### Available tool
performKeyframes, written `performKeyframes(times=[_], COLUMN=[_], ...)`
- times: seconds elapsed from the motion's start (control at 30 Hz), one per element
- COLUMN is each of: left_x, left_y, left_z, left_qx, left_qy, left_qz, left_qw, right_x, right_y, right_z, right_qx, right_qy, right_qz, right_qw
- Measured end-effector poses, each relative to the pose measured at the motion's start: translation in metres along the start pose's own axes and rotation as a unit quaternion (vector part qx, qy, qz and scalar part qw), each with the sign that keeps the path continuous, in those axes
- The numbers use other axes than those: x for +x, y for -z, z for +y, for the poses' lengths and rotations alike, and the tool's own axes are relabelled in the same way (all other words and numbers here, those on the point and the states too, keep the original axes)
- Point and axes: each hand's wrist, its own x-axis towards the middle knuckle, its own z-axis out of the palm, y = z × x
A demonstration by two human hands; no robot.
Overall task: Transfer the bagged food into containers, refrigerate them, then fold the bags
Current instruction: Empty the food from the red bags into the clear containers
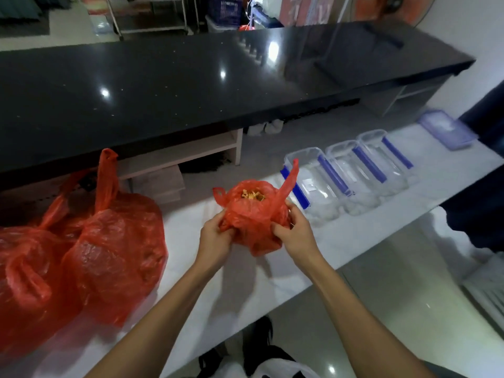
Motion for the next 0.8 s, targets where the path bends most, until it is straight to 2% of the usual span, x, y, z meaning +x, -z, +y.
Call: performKeyframes(times=[0.1,0.23,0.4,0.57,0.67,0.8], left_x=[0.008,0.031,0.053,0.070,0.080,0.091], left_y=[-0.029,-0.078,-0.145,-0.192,-0.209,-0.214], left_z=[0.038,0.073,0.090,0.090,0.089,0.089], left_qx=[-0.019,0.012,0.078,0.093,0.109,0.164], left_qy=[-0.040,-0.069,-0.040,0.021,0.034,0.061], left_qz=[-0.048,-0.124,-0.157,-0.147,-0.159,-0.131], left_qw=[0.998,0.990,0.984,0.985,0.981,0.976], right_x=[-0.003,-0.002,0.020,0.058,0.086,0.129], right_y=[0.033,0.092,0.161,0.210,0.228,0.230], right_z=[-0.027,-0.058,-0.070,-0.075,-0.080,-0.084], right_qx=[-0.011,-0.041,-0.105,-0.176,-0.227,-0.292], right_qy=[0.036,0.064,0.047,0.001,-0.017,0.013], right_qz=[0.044,0.090,0.116,0.083,0.022,-0.053], right_qw=[0.998,0.993,0.987,0.981,0.974,0.955])
